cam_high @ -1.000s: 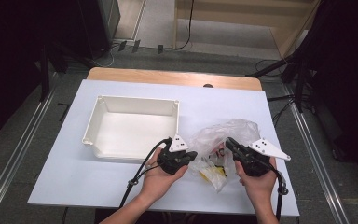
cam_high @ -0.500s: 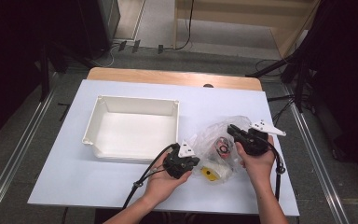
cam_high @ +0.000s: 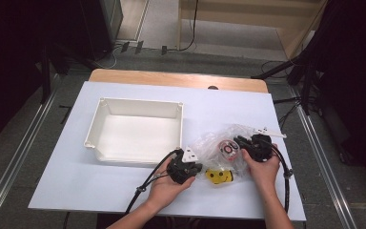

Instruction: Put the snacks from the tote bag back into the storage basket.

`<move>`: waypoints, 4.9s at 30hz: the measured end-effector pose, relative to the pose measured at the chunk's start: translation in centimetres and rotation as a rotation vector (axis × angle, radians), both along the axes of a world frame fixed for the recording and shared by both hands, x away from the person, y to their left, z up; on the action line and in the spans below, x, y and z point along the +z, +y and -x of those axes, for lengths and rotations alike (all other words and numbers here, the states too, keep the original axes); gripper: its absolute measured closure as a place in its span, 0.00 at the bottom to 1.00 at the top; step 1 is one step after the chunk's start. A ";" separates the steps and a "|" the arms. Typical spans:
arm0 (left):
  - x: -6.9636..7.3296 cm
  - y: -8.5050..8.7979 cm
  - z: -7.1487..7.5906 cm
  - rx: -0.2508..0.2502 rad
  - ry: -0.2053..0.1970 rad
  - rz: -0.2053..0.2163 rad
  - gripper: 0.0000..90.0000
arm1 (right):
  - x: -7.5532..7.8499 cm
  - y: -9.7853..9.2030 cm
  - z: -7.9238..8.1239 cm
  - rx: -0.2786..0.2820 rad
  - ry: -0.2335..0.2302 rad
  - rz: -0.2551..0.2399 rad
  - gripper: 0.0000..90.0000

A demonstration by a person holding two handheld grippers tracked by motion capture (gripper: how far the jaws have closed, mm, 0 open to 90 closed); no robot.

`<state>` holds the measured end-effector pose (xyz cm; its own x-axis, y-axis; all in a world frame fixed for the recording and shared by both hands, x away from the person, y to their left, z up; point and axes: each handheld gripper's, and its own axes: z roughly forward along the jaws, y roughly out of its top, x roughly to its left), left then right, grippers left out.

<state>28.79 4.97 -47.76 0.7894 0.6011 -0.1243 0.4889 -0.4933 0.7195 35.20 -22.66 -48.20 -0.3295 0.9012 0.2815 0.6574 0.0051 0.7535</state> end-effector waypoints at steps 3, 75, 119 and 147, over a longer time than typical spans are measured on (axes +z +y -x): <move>0.0 0.0 0.1 -0.001 -0.007 -0.001 1.00 | 0.3 -0.5 0.5 -0.032 -0.023 -0.035 0.72; 0.0 0.8 0.0 0.007 0.011 0.072 0.86 | 4.7 -1.4 13.3 -0.062 -0.354 0.084 0.50; 4.1 0.1 -0.2 0.126 -0.106 0.140 0.84 | 7.9 -0.6 4.0 -0.007 -0.225 -0.071 0.59; 5.2 3.6 -0.7 0.174 -0.077 0.261 0.95 | 4.6 5.6 7.3 0.055 -0.281 0.157 0.83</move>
